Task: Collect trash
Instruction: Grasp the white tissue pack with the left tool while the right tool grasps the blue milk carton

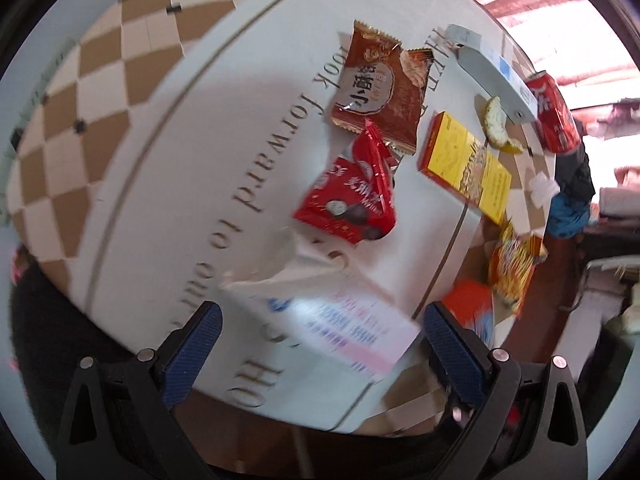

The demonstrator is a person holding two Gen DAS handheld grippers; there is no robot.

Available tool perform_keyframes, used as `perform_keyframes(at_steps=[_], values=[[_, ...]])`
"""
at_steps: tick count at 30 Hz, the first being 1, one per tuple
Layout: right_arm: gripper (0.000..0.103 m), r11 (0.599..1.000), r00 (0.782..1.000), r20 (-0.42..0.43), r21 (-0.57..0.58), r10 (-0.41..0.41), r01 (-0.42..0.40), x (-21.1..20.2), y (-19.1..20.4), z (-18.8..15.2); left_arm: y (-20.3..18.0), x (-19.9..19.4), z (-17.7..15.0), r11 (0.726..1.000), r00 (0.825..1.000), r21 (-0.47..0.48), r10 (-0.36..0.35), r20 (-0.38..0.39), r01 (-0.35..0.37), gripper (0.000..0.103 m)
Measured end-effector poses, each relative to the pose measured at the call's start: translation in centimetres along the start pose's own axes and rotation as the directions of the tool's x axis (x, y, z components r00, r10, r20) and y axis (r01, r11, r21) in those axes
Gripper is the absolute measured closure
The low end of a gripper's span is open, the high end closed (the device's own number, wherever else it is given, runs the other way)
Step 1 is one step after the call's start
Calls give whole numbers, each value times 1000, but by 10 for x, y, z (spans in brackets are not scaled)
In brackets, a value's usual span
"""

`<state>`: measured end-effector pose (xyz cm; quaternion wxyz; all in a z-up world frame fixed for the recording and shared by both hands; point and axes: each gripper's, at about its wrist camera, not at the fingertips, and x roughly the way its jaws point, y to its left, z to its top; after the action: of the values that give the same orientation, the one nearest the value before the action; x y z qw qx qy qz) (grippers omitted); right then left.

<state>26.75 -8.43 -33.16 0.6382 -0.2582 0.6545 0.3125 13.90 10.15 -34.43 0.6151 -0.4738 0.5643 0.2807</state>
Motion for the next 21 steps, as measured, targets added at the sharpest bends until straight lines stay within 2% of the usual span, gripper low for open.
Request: perform_keyframes(at_steps=[2, 3, 6, 8, 9, 12, 13, 14, 16, 18, 19, 21], values=[[33, 996, 1000, -8, 94, 5, -5, 0, -17, -14, -1, 8, 1, 999, 1000, -31, -22, -19, 21, 17], [33, 992, 1000, -8, 126, 23, -22, 0, -22, -19, -2, 12, 3, 999, 1000, -36, -19, -24, 18, 30], [32, 964, 989, -14, 230, 144, -137, 4, -35, -37, -2, 12, -3, 1000, 1000, -16, -10, 7, 10, 33], [27, 950, 979, -15, 245, 204, -194, 5, -37, -43, -5, 7, -13, 997, 999, 79, 24, 27, -26, 37], [24, 951, 979, -2, 238, 202, -196, 2, -36, -45, -6, 6, -15, 992, 998, 114, 43, 35, -47, 39], [23, 971, 988, 38, 186, 146, -151, -5, -33, -48, -5, -3, -30, 948, 990, 287, 120, 70, -135, 41], [23, 975, 990, 38, 174, 135, -140, -12, -33, -47, -4, -5, -34, 921, 982, 342, 166, 88, -186, 41], [23, 980, 992, 42, 152, 122, -127, -11, -28, -45, -2, -8, -38, 878, 968, 408, 219, 126, -252, 41], [23, 988, 994, 43, 119, 96, -101, -6, -20, -38, 6, -7, -38, 845, 957, 449, 254, 142, -291, 41], [23, 993, 997, 47, 95, 67, -71, 0, -6, -33, 20, -6, -32, 864, 962, 424, 246, 115, -272, 41], [23, 995, 998, 46, 89, 49, -53, 5, 0, -30, 25, -4, -28, 883, 968, 398, 231, 97, -251, 41], [32, 996, 999, 50, 91, 2, -7, 11, 7, -29, 34, -2, -23, 912, 976, 348, 203, 81, -219, 41]])
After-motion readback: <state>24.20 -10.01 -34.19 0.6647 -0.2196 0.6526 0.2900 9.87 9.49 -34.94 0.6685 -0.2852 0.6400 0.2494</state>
